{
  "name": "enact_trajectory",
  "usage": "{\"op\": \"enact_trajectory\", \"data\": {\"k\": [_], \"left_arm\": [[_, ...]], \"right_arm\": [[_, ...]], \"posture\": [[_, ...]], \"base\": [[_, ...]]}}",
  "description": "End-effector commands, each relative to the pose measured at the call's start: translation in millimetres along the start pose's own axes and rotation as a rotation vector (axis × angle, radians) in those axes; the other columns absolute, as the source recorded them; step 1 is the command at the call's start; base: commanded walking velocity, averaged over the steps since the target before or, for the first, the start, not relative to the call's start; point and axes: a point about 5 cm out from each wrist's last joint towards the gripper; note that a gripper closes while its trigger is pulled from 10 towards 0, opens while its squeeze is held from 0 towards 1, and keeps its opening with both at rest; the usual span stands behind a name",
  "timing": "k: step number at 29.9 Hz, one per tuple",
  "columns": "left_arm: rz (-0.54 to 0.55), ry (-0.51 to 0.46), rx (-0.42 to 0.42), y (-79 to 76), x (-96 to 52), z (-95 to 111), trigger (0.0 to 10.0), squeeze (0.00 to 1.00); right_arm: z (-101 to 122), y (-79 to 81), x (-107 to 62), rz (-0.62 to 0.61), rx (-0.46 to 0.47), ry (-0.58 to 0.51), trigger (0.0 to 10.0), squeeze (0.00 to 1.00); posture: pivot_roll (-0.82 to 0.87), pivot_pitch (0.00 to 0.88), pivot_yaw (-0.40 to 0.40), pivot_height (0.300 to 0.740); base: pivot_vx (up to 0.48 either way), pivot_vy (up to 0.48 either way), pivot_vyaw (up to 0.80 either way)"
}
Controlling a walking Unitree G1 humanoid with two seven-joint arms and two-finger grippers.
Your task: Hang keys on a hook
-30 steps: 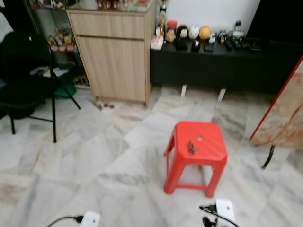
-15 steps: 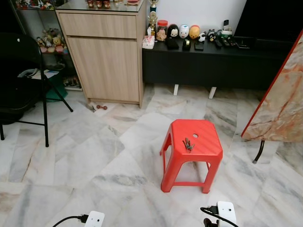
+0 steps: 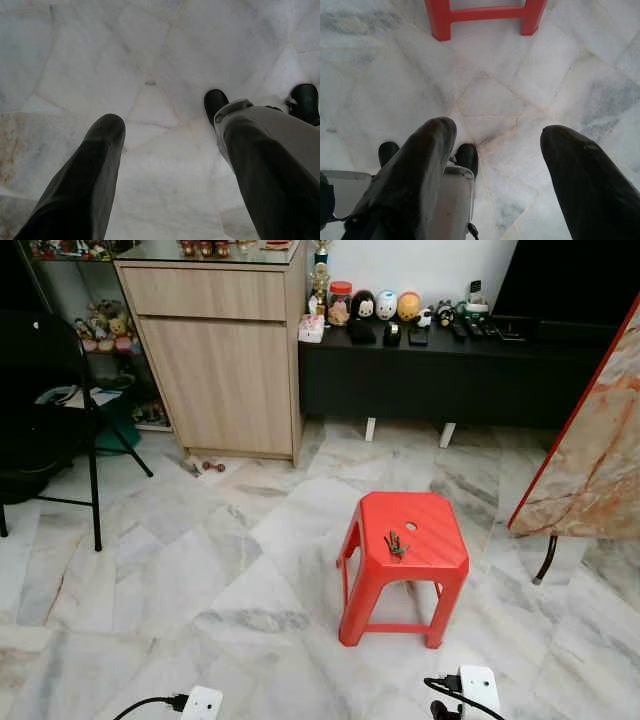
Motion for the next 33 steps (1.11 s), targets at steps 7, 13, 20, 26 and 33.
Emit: {"op": "enact_trajectory", "data": {"k": [7,13,20,26,33], "left_arm": [[-0.005,0.03,0.002,-0.5,-0.6,-6.3,10.0,0.0],[-0.004,0.028,0.0,-0.1,-0.5,-5.4,10.0,0.0],[-0.006,0.03,0.002,-0.6,-0.5,-5.5,10.0,0.0],[-0.007,0.029,0.002,-1.0,-0.5,-5.6,10.0,0.0],[-0.007,0.028,0.001,-1.5,-0.5,-6.0,10.0,0.0]], "right_arm": [[2.5,-2.5,-0.2,-0.016,0.041,-0.027,10.0,0.0],[3.2,-2.1,0.0,-0.012,0.038,-0.029,10.0,0.0],[3.5,-2.0,0.0,-0.011,0.038,-0.03,10.0,0.0],[3.4,-2.1,0.0,-0.012,0.038,-0.029,10.0,0.0],[2.6,-2.3,-0.1,-0.009,0.032,-0.026,10.0,0.0]], "posture": [[0.01,0.0,-0.03,0.74],[0.01,0.0,-0.031,0.74],[0.01,0.0,-0.03,0.74],[0.01,0.0,-0.031,0.74],[0.01,0.0,-0.034,0.74]], "base": [[0.036,0.0,0.0],[0.0,0.0,0.0],[0.0,0.0,0.0],[0.214,0.0,0.0],[0.287,0.0,0.0]]}}
Point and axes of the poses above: a point about 5 cm out from each wrist's last joint towards the gripper, its own x axis pointing out of the wrist towards the gripper, its own z axis along the axis of the wrist's last joint, y = z × x, and after that the axes turned 11 degrees about -x, right-handed
